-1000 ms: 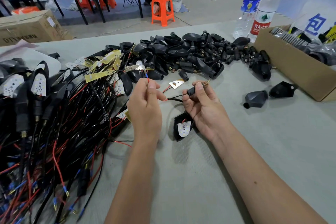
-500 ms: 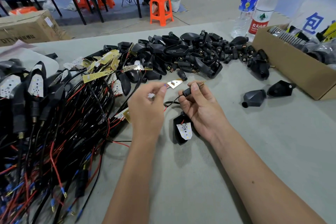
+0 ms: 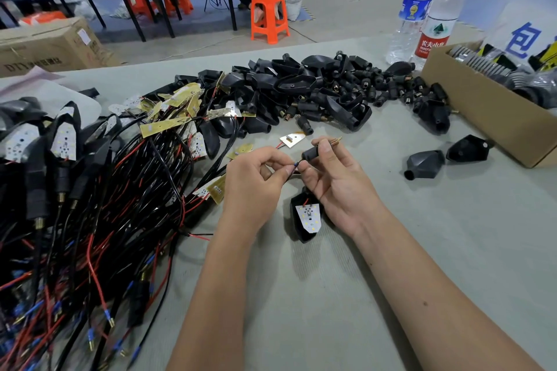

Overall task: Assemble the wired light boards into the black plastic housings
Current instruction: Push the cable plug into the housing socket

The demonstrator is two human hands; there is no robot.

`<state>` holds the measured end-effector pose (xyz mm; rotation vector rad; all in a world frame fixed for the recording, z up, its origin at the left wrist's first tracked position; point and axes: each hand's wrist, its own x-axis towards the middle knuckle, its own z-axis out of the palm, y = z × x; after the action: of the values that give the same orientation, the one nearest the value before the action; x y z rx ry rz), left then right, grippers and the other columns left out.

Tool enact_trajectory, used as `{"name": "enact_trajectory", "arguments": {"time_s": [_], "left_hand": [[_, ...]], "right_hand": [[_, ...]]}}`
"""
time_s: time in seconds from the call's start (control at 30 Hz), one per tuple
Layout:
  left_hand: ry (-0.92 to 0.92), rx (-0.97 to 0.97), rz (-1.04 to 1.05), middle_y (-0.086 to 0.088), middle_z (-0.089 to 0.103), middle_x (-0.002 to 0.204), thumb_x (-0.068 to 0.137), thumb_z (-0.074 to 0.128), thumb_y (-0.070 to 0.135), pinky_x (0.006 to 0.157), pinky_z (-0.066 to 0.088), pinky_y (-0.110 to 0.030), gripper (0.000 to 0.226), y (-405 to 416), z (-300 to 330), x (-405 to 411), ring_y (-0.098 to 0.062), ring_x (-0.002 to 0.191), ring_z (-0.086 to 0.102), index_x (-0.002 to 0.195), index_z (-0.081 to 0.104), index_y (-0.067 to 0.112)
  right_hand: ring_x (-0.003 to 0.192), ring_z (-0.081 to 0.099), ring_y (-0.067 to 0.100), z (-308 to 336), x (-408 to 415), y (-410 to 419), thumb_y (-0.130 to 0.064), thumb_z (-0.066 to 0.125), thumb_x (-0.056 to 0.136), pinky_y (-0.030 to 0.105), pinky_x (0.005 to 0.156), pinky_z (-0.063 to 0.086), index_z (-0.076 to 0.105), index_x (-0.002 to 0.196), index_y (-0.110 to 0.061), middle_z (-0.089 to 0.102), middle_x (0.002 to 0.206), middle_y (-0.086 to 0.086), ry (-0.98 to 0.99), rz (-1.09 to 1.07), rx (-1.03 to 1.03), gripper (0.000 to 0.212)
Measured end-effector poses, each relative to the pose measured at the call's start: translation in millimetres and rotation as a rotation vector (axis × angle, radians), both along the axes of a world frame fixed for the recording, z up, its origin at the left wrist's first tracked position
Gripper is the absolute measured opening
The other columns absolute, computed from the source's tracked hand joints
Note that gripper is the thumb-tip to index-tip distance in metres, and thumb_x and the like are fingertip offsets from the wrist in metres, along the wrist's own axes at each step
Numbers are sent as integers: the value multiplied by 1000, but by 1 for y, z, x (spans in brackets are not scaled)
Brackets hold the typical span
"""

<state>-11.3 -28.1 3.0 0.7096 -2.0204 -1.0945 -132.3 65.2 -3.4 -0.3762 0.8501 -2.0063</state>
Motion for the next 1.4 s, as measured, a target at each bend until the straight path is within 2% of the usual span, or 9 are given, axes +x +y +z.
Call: {"name": "enact_trajectory", "arguments": {"time_s": [0.13, 0.27, 0.37, 0.5, 0.77, 1.0, 1.1, 1.2, 1.4], "left_hand": [[-1, -32, 2, -9, 64, 68, 91, 72, 7, 55, 45, -36, 15, 1, -2, -1, -16, 57, 49, 85, 71, 20], [28, -40, 10, -14, 67, 72, 93, 70, 7, 62, 52, -48, 13, 1, -4, -4, -32, 64, 58, 87, 70, 19], [13, -44, 6, -13, 66, 69, 92, 71, 9, 58, 49, -43, 13, 0, -5, -3, -29, 60, 56, 86, 71, 20], [20, -35, 5, -1, 64, 65, 92, 72, 9, 55, 42, -28, 13, 0, -3, -1, -11, 54, 49, 85, 72, 21], [-3, -57, -22, 16, 47, 50, 91, 73, 9, 52, 30, -17, 13, 0, 1, 3, -7, 48, 37, 85, 72, 20], [-3, -95, 6, 24, 57, 60, 90, 72, 5, 50, 30, -10, 17, 5, 1, -1, -2, 48, 46, 83, 70, 20], [-14, -146, 19, 25, 59, 61, 90, 72, 7, 49, 32, -10, 17, 6, 2, -2, -1, 50, 51, 82, 70, 21], [96, -49, 101, 13, 71, 73, 90, 76, 12, 63, 53, -24, 7, 7, 2, -6, -7, 66, 67, 86, 74, 16], [164, 100, 68, 6, 78, 83, 89, 76, 10, 77, 58, -27, 8, 8, 4, -4, -10, 81, 75, 91, 81, 16]], "right_hand": [[67, 69, 15, 1, 0, 1, -26, 67, 86, 19, 62, 57, 65, 103, -13, 70, 79, 3, -16, -2, -2, 21], [68, 71, 15, 0, -1, 0, -23, 64, 91, 18, 61, 57, 65, 102, -13, 70, 79, 2, -5, 5, 5, 15], [70, 71, 15, -1, -1, 0, -22, 64, 93, 18, 62, 57, 65, 102, -13, 70, 79, 2, 11, 13, 12, 13], [71, 72, 16, 0, -1, 1, -25, 68, 88, 19, 63, 57, 66, 101, -14, 69, 81, 2, 40, 8, 28, 16], [69, 69, 14, -1, 0, 1, -26, 70, 88, 19, 64, 57, 70, 97, -16, 67, 76, -1, 54, -15, 37, 14], [67, 69, 12, 2, 0, 2, -27, 70, 87, 18, 64, 57, 68, 103, -15, 69, 76, -3, 91, 1, 48, 20], [66, 68, 11, 2, 1, 2, -28, 71, 86, 18, 64, 57, 66, 107, -14, 70, 76, -4, 126, 3, 50, 25], [68, 70, 13, 2, 2, 1, -26, 70, 86, 20, 65, 57, 67, 105, -15, 73, 82, 2, 127, -4, 50, 22], [69, 70, 15, 2, 4, 0, -26, 72, 83, 19, 63, 57, 68, 100, -15, 74, 83, 3, 96, -86, 63, 21]]}}
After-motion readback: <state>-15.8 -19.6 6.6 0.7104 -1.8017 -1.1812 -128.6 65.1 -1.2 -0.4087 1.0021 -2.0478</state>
